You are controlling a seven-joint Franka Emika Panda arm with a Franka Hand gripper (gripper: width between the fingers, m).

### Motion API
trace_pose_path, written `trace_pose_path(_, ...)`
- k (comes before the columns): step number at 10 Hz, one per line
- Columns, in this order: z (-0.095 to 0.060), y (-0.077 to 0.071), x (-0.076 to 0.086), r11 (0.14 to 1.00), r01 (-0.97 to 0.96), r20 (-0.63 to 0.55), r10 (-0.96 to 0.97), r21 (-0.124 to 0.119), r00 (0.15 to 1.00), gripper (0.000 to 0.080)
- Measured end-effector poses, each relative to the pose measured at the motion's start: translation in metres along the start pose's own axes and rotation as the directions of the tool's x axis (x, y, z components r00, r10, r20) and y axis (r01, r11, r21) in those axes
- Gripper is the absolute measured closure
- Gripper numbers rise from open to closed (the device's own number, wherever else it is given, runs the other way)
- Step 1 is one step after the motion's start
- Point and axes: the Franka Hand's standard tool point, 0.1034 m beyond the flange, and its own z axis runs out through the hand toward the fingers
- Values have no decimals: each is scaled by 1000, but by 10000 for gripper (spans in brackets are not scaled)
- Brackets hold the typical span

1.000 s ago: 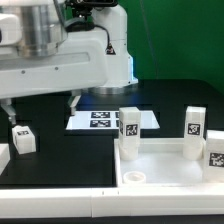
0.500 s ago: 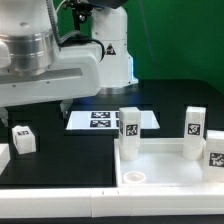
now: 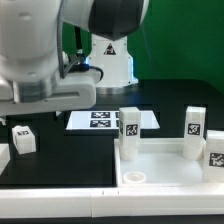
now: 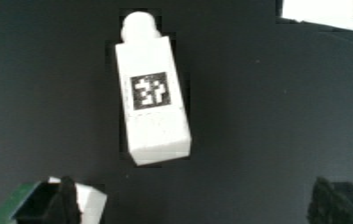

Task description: Assemble square table

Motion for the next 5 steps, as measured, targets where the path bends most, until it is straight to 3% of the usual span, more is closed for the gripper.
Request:
trace_pose_path(2, 8, 1, -1, 999, 42, 114, -42, 3, 993, 150)
trace_pose_path(3, 10, 8, 9, 990, 138, 60, -136, -23, 989, 150)
trace_pose_path(5, 31, 17, 2, 987, 154, 75, -151, -35, 986, 150)
